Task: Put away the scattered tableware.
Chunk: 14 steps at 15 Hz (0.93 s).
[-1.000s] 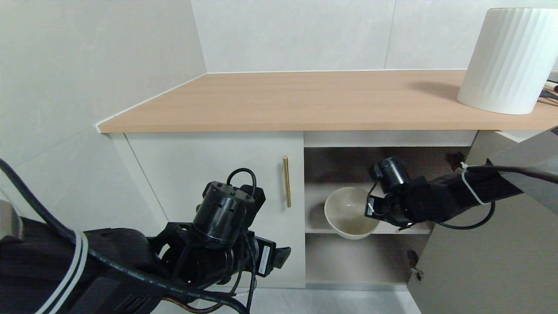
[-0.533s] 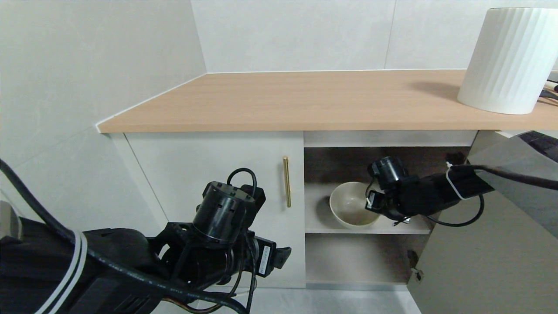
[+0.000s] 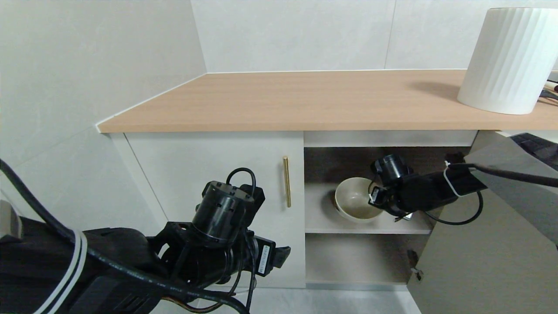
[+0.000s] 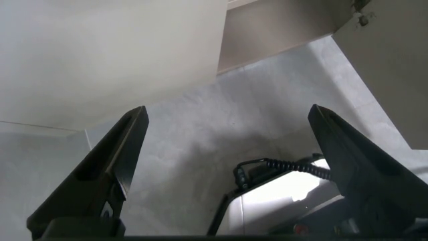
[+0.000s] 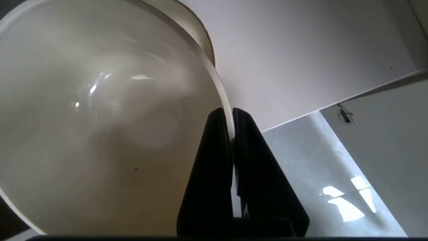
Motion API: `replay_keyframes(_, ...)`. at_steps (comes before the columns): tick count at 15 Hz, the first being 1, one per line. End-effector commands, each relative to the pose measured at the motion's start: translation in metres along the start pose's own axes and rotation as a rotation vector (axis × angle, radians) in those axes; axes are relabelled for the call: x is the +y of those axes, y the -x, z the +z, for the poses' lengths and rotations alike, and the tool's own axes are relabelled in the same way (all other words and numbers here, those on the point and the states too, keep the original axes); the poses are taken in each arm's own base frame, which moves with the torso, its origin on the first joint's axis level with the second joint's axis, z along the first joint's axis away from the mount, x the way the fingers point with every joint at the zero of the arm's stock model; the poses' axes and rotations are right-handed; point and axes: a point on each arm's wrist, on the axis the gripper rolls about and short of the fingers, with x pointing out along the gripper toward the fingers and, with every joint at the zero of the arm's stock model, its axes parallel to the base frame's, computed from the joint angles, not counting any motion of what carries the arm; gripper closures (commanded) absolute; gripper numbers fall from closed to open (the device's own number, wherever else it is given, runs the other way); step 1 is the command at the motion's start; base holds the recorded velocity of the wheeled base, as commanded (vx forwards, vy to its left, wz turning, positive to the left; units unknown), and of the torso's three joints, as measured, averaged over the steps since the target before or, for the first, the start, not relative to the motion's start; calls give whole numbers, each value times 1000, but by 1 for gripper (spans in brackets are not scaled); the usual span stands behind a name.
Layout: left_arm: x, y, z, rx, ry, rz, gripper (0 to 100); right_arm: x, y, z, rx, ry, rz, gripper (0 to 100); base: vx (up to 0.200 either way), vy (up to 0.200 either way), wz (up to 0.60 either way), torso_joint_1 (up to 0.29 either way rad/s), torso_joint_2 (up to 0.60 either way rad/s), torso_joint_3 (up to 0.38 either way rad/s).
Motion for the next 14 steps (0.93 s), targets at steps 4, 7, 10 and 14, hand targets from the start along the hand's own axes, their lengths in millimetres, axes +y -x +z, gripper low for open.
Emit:
replay_keyframes(4, 0, 0, 0, -1, 0, 0, 0, 0, 1, 4, -9, -17, 5, 100, 0, 0, 0, 0, 0, 0)
replay_keyframes(7, 0, 0, 0, -1, 1, 1, 0, 0, 4, 6, -10, -28, 16, 100, 0, 0, 0, 0, 0, 0)
replay_keyframes(10, 0, 0, 0, 0, 1, 1, 0, 2, 4, 8, -13, -33, 25, 100, 0, 0, 0, 0, 0, 0)
replay_keyframes(14, 0, 0, 0, -1, 1, 2, 0, 2, -12, 7, -17, -39, 9, 100, 0, 0, 0, 0, 0, 0)
